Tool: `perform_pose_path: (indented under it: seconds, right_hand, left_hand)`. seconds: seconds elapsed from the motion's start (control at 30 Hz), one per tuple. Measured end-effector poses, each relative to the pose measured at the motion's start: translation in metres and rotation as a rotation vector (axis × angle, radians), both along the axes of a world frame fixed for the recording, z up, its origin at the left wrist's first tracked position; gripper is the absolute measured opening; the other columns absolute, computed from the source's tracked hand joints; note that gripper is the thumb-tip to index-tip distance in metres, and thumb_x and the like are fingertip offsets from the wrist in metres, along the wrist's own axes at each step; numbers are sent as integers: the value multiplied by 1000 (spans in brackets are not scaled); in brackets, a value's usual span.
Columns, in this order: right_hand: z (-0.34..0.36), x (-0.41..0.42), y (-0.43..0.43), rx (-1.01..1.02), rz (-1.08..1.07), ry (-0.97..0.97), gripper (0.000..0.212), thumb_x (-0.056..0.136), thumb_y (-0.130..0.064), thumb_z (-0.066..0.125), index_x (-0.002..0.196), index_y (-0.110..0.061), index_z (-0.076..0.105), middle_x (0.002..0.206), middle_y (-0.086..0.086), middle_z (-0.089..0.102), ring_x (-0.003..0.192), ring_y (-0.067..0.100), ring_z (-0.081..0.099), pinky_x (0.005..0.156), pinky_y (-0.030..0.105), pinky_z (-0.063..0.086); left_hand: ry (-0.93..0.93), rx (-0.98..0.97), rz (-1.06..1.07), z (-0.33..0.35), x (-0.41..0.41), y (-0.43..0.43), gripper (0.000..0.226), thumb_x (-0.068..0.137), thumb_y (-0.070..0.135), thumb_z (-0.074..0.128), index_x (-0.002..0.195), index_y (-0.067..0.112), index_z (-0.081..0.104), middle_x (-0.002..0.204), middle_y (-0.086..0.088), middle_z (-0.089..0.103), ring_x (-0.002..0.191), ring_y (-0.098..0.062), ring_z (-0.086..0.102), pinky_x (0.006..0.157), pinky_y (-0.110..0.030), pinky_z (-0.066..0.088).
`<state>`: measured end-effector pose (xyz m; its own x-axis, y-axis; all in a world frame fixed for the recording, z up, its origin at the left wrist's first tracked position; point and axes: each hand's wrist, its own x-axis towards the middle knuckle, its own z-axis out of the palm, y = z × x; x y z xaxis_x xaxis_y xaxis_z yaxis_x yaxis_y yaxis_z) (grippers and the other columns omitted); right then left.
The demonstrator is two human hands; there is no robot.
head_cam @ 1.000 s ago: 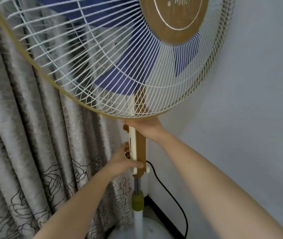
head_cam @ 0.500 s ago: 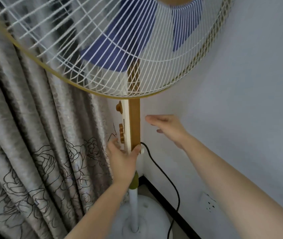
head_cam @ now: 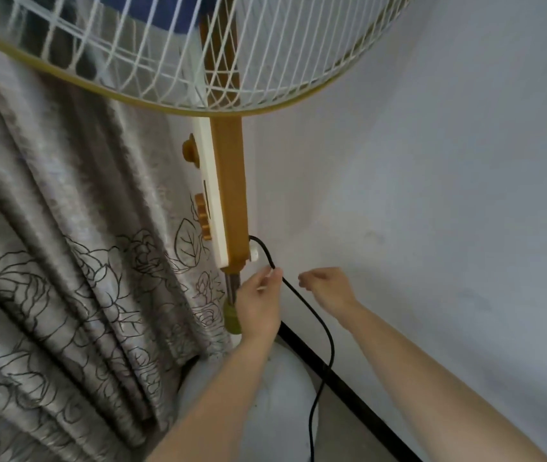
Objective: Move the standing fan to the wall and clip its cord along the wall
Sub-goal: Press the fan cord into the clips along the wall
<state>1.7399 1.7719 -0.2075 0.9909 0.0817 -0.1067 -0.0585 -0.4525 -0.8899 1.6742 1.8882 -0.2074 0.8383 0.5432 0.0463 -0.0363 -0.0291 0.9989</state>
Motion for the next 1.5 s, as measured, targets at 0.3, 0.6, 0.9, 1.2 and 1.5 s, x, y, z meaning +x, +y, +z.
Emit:
perform_pose_path:
  seconds: [0.3,0.6,0.9,1.2,1.5]
  right_hand:
    - [-5,-12,-26,19,139,216,35,94,-29,49,76,-7,70,56,0,52,48,14,48,55,24,46]
    - [48,-15,-58,-97,133,272,34,96,-25,50,70,-6,62,55,2,36,37,11,25,35,15,20]
    - [146,-30,-83,-183,159,293,8,90,-5,55,86,0,60,51,0,29,33,9,19,31,15,15]
    - [181,-35,-88,-423,17,-2,21,82,-2,46,89,8,64,47,4,39,30,13,28,33,14,23]
    - [171,-28,-58,-531,22,5,15,81,4,40,71,-4,47,49,5,38,40,17,30,38,20,25]
  left_hand:
    - [-7,90,-85,-5,28,0,31,92,29,58,63,17,60,62,2,63,56,-11,62,59,-24,47]
    - [79,1,12,-8,56,-2,22,96,25,52,86,13,66,68,1,67,53,-16,66,48,-16,43]
    - [169,-27,25,-2,64,-2,30,98,30,45,102,8,65,69,-4,66,51,-20,64,36,-17,45]
    - [-64,134,-231,32,35,-50,44,98,34,43,65,14,65,63,3,65,55,-11,62,56,-23,47]
    - [-274,875,-395,37,52,-56,27,97,17,50,82,-2,63,63,-18,56,58,-27,46,60,-40,43]
